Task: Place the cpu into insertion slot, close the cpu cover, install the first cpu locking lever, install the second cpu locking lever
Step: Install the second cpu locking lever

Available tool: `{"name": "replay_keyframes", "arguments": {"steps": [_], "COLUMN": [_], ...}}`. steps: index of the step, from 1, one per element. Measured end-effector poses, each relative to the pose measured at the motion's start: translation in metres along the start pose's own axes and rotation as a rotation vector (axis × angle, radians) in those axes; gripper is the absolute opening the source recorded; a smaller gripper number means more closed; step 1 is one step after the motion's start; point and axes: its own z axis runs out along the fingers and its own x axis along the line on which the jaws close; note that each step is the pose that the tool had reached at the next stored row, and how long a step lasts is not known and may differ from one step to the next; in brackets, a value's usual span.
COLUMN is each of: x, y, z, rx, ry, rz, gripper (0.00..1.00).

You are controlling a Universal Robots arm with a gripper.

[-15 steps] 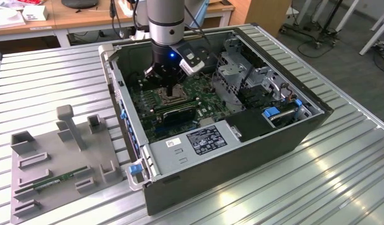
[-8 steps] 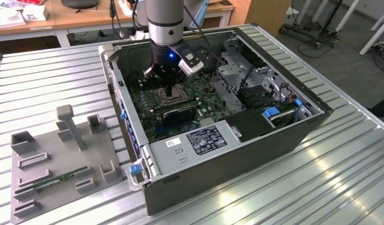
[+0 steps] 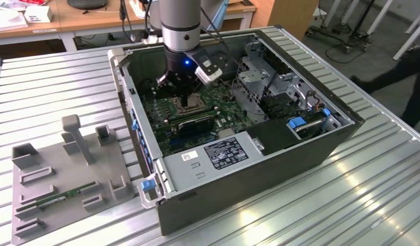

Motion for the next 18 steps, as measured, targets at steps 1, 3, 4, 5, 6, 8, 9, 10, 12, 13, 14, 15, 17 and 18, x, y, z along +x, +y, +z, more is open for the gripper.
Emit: {"name": "replay_keyframes", "arguments": {"steps": [1, 3, 4, 5, 6, 8, 9, 10, 12, 13, 14, 15, 17, 18], "x": [0.0001, 0.0004, 0.0005, 0.0006, 0.0008, 0.0013, 0.0016, 0.0019, 0.0029, 0.0035, 0.0042, 0.0049, 0.0064, 0.0069], "y": [0.0, 0.0, 0.0, -0.0001, -0.0001, -0.0001, -0.0001, -0.0002, -0.0002, -0.0003, -0.0004, -0.0004, -0.0006, -0.0006], "z": [0.0009, 0.0027, 0.0036, 0.0044, 0.0052, 0.007, 0.0079, 0.0089, 0.0109, 0.012, 0.0132, 0.0144, 0.0168, 0.0177], "rx": [0.0, 0.0001, 0.0002, 0.0002, 0.0003, 0.0007, 0.0009, 0.001, 0.0011, 0.0013, 0.0015, 0.0015, 0.0016, 0.0017], "ry": [0.0, 0.0, 0.0, 0.0, 0.0, 0.0, 0.0, -0.0001, -0.0001, -0.0002, -0.0002, -0.0002, -0.0002, -0.0002], "rz": [0.0, 0.0, 0.0, 0.0, 0.0, 0.0, 0.0, 0.0, 0.0, 0.0, 0.0, 0.0, 0.0, 0.0], "gripper": [0.11, 0.11, 0.11, 0.11, 0.11, 0.11, 0.11, 0.11, 0.11, 0.11, 0.11, 0.11, 0.11, 0.11]}}
